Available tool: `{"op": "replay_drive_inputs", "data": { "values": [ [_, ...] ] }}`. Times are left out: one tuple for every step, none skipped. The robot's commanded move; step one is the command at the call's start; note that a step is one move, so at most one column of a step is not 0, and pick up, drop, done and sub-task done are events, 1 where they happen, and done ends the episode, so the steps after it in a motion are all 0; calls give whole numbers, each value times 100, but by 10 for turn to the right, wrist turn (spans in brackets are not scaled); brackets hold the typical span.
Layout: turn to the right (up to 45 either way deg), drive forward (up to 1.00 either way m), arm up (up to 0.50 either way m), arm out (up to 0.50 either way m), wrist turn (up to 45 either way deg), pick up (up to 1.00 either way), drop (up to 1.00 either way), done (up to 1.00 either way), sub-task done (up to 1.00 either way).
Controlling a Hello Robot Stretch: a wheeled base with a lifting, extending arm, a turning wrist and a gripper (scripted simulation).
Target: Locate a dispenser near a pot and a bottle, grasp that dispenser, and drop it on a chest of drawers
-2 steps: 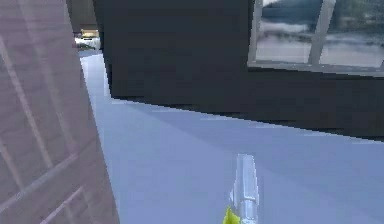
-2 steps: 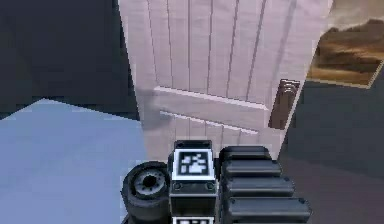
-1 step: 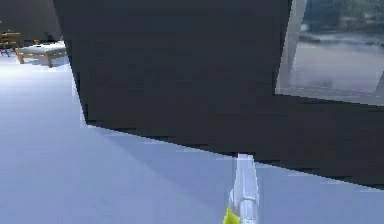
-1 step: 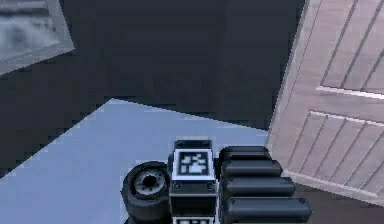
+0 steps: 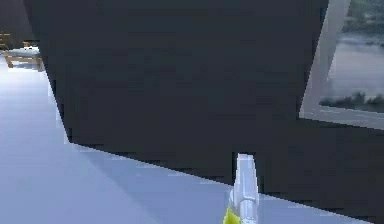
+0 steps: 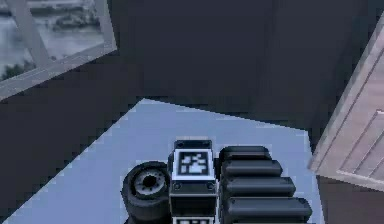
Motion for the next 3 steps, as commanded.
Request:
{"op": "replay_drive_inputs", "data": {
  "values": [
    [-450, 0, 0, 0, 0, 0, 0, 0, 0],
    [-30, 0, 0, 0, 0, 0, 0, 0, 0],
    [-30, 0, 0, 0, 0, 0, 0, 0, 0]
  ]
}}
